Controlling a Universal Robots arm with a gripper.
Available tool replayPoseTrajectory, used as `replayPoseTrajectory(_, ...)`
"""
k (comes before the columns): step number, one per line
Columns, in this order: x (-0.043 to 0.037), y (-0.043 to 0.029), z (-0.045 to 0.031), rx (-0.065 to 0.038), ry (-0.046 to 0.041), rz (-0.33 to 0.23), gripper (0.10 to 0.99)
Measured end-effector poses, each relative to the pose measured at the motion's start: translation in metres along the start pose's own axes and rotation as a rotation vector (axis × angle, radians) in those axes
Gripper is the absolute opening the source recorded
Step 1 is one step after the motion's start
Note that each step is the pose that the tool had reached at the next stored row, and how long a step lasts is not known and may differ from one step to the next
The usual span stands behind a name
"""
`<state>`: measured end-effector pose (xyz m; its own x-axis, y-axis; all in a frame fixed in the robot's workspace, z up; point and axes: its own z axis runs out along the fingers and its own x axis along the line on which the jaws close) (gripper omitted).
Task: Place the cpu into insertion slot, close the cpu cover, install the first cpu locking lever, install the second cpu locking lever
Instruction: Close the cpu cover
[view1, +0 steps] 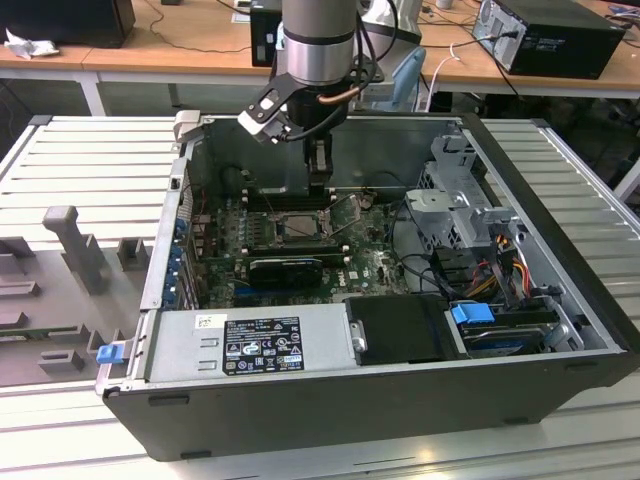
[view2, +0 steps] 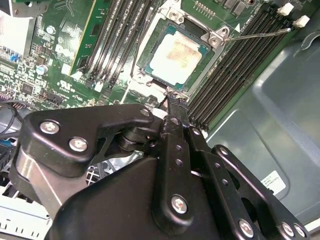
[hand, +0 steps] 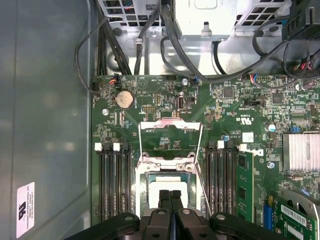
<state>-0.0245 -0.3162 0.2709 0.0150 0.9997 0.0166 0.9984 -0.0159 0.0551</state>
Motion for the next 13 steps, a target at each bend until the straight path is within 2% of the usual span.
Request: replayPoseTrajectory(13, 0.0001, 0.0084, 0.0005, 0.000, 0.0000, 0.000, 0.106)
